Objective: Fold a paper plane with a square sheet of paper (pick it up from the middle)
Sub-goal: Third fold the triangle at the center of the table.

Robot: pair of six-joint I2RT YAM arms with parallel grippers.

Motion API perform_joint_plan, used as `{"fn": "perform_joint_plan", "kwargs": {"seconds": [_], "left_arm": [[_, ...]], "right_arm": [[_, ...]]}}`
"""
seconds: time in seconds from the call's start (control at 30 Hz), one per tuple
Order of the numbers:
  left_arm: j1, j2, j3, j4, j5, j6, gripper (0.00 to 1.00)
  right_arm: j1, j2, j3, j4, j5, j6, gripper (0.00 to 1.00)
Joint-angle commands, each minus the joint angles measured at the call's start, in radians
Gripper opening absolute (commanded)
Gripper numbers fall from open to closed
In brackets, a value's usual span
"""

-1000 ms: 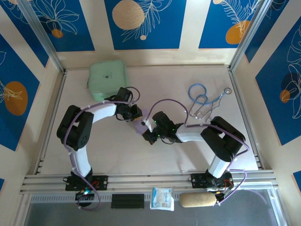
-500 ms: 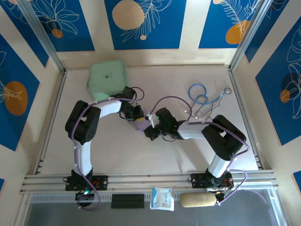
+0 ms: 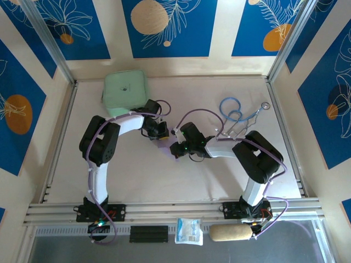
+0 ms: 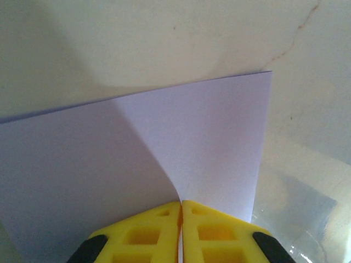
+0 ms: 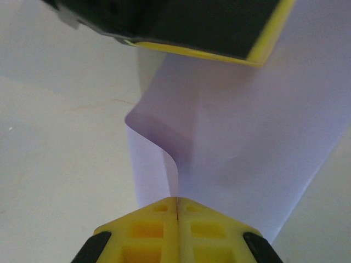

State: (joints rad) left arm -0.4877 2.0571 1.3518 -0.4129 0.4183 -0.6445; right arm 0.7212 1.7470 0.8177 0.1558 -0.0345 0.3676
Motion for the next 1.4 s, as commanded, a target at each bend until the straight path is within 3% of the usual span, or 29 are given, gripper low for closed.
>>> {"fn": "perform_joint_plan", "kwargs": {"seconds": [0.0,0.63,1.37], "left_arm": [[-0.014,0.041,0.006,-0.06,-0.011,0.026,0.1],[-0.02,0.057,0.017,-0.066,0.001,0.037,0.09],[-0.024,0.054,0.023,-0.069,-0.008,0.036,0.08]], "right_arm": [[-0.003,0.015,0.027,-0.041,0.061,0.039,0.0],[0.004,0.036,0.062,-0.086,0.157,0.045,0.0],[0.011,0.054,0.07,-0.122,0.171,0.05,0.0]]}}
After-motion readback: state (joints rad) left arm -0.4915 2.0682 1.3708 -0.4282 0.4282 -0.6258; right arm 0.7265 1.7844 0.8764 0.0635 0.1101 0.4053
